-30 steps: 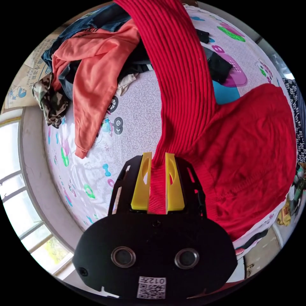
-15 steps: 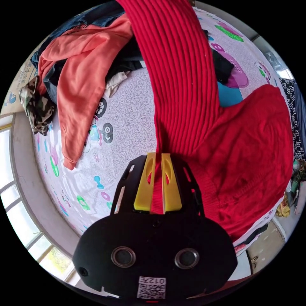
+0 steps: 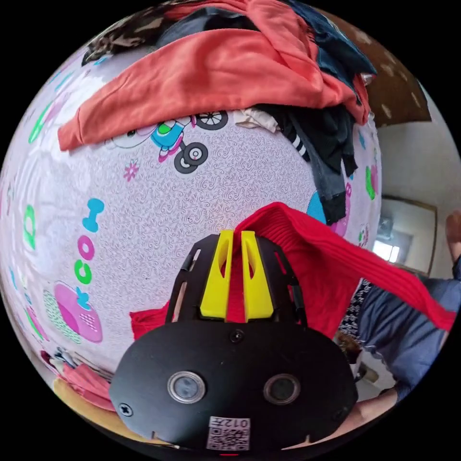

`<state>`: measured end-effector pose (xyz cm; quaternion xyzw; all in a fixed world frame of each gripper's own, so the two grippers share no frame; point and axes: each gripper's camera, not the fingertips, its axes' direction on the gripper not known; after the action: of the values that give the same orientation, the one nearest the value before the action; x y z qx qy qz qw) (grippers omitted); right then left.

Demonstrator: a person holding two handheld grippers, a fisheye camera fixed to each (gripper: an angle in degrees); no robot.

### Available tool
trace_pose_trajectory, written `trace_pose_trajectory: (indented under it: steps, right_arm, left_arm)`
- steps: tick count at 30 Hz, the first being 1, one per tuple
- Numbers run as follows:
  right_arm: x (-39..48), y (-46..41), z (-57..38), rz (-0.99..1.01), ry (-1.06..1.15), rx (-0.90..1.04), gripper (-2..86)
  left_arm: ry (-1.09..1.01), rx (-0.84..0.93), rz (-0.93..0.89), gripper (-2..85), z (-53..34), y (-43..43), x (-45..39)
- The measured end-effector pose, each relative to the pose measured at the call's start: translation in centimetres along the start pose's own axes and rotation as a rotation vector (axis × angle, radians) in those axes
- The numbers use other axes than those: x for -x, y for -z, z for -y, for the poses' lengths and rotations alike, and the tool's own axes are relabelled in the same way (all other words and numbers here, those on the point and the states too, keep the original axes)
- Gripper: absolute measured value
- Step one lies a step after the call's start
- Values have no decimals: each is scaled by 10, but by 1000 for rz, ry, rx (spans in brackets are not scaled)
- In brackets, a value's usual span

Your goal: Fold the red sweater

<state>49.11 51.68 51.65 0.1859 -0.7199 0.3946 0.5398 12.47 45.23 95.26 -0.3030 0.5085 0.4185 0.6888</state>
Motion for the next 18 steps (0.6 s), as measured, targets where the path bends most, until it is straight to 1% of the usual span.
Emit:
trace_pose_trajectory:
  steps: [1,3,4,6,8,9,10,12,13,15,16,18]
  right_arm:
    - [-7,-10,2,3,-4,4,5]
    - [-34,-50,5,2,-41,25,5]
    - [-40,-59,5,8,-49,30,5]
    - [-69,-97,-1,11,-90,50,5]
    - [-95,-127,-9,-4,-125,71,5]
    - [-116,-148,-15,-21,-166,74,5]
    - [-127,-158,-19,-21,-185,73,5]
    - [-171,-202,-35,-50,-248,65,5]
    - [-182,-214,-38,-69,-259,62,5]
    - [-223,-263,-54,-185,-296,84,6]
    - [-231,-276,-58,-219,-298,95,6]
    - [-261,-330,-71,-390,-267,161,9]
  left_arm:
    - [24,-30,-56,6,-7,7,9]
    - [91,-198,-293,6,-42,37,42]
    - [99,-248,-360,6,-53,44,50]
    - [108,-430,-593,5,-101,74,81]
    - [116,-549,-640,5,-144,97,96]
    - [144,-617,-600,4,-178,114,103]
    - [158,-646,-576,4,-196,123,105]
    - [236,-755,-477,3,-275,153,109]
    - [261,-776,-454,3,-295,159,109]
    - [356,-826,-333,3,-376,175,101]
    - [387,-826,-292,3,-396,178,97]
    - [490,-820,-145,4,-467,183,77]
